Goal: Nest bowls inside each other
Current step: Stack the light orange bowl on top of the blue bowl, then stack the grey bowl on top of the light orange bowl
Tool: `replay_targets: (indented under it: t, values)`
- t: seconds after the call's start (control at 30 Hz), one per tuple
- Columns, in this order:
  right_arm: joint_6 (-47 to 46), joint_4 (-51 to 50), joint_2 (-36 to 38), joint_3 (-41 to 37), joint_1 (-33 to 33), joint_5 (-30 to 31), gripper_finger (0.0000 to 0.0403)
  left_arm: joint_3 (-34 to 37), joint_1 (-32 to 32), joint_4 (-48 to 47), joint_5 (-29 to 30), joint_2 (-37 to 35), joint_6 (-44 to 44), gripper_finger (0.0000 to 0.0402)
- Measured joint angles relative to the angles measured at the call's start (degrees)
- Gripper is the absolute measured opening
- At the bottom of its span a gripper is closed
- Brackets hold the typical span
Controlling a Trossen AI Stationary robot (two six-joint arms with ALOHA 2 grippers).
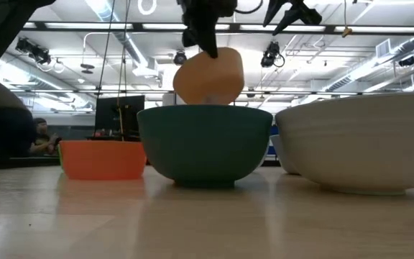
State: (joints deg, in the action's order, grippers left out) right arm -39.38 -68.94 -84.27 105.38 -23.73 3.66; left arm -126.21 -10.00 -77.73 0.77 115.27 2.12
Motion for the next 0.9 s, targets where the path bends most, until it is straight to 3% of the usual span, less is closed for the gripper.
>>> replay_targets:
  t: [0.23,0.47,0.67,0.9]
  values:
    - [0.40,-0.23,0.00,0.00,0.51,0.06,0.0142,0.07,1.85,0.18,-0.32,3.33,0.05,0.0010]
    - [-0.17,-0.35,0.00,0.00,2.71,0.21,0.0142,0.42,2.34,0.98,-0.41,4.23,1.23,0.0073]
    - [-0.55,-1.06,0.00,0.00,3.85,0.87,0.0142,0.42,2.35,0.62,-1.48,4.15,2.64,0.0103]
    - [-3.75,-15.30,0.62,0.00,4.75,3.58,0.0142,-1.57,1.40,-5.00,-1.49,0.66,2.60,0.0107]
